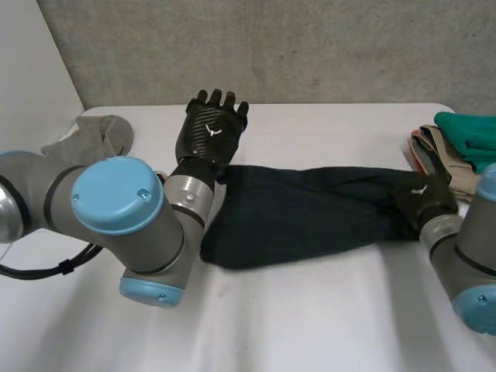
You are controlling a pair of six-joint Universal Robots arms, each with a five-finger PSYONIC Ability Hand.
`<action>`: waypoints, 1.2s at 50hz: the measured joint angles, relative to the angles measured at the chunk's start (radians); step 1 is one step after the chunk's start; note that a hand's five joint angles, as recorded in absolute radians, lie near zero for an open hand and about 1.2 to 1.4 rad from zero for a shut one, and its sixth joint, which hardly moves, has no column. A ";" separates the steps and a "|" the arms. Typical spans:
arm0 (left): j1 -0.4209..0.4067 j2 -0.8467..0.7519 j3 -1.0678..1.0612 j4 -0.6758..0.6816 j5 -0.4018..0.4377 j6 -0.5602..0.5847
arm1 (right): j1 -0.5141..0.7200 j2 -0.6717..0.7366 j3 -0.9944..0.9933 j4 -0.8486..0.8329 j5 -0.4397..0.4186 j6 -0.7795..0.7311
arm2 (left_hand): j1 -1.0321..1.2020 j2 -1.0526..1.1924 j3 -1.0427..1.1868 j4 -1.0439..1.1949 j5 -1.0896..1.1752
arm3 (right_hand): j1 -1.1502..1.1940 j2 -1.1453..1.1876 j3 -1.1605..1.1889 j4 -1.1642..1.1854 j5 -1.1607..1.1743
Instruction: Fold the laundry.
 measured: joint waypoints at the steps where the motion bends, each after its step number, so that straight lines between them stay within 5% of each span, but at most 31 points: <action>1: 0.001 0.007 -0.004 0.000 0.000 0.000 | -0.003 -0.014 0.007 -0.008 0.009 -0.049 | 0.000 0.000 0.000 0.000 0.000 | 0.000 0.000 0.000 0.000 0.000; 8: 0.007 0.077 -0.047 0.002 0.002 -0.009 | 0.065 -0.058 -0.007 -0.066 0.020 -0.420 | 0.000 0.000 0.000 0.000 0.000 | 0.023 0.000 0.008 0.001 0.000; 17: 0.014 0.107 -0.092 0.003 0.000 -0.018 | 0.389 0.117 -0.122 -0.135 -0.160 -0.501 | 0.000 0.000 0.000 0.000 0.000 | 0.020 -0.004 0.013 -0.009 0.018; 20: 0.017 0.110 -0.101 0.004 0.000 -0.019 | 0.441 0.162 -0.130 -0.131 -0.216 -0.512 | 0.000 0.000 0.000 0.000 0.000 | -0.249 -0.305 -0.267 -0.285 -0.263; 21: 0.021 0.114 -0.108 0.004 0.000 -0.019 | 0.477 0.197 -0.133 -0.116 -0.263 -0.526 | 0.000 0.000 0.000 0.000 0.000 | -0.615 -0.677 -0.646 -0.653 -0.635; 22: 0.022 0.115 -0.109 0.004 0.000 -0.019 | 0.483 0.204 -0.133 -0.110 -0.272 -0.528 | 0.000 0.000 0.000 0.000 0.000 | -0.749 -0.815 -0.790 -0.797 -0.765; 24: 0.026 0.117 -0.109 0.005 0.000 -0.020 | 0.491 0.206 -0.133 -0.095 -0.286 -0.521 | 0.000 0.000 0.000 0.000 0.000 | -0.858 -0.933 -0.919 -0.936 -0.874; 28: 0.032 0.118 -0.095 0.006 0.001 -0.028 | 0.481 0.146 -0.132 -0.072 -0.296 -0.428 | 0.000 0.000 0.000 0.000 0.000 | -0.866 -0.951 -0.958 -0.981 -0.928; 41: 0.013 0.092 0.066 -0.009 0.016 -0.200 | 0.267 -0.242 -0.099 -0.015 -0.294 0.424 | 0.000 0.000 0.000 0.000 0.000 | -0.866 -0.951 -0.958 -0.981 -0.929; 52: -0.103 -0.104 0.298 -0.248 0.092 -0.330 | 0.102 -0.150 -0.239 0.208 -0.221 0.489 | 0.000 0.000 0.000 0.000 0.000 | -0.866 -0.951 -0.958 -0.981 -0.929; 60: -0.131 -0.285 0.485 -0.535 0.010 -0.344 | 0.096 0.073 -0.431 0.376 -0.285 0.484 | 0.000 0.000 0.000 0.000 0.000 | -0.866 -0.951 -0.958 -0.981 -0.929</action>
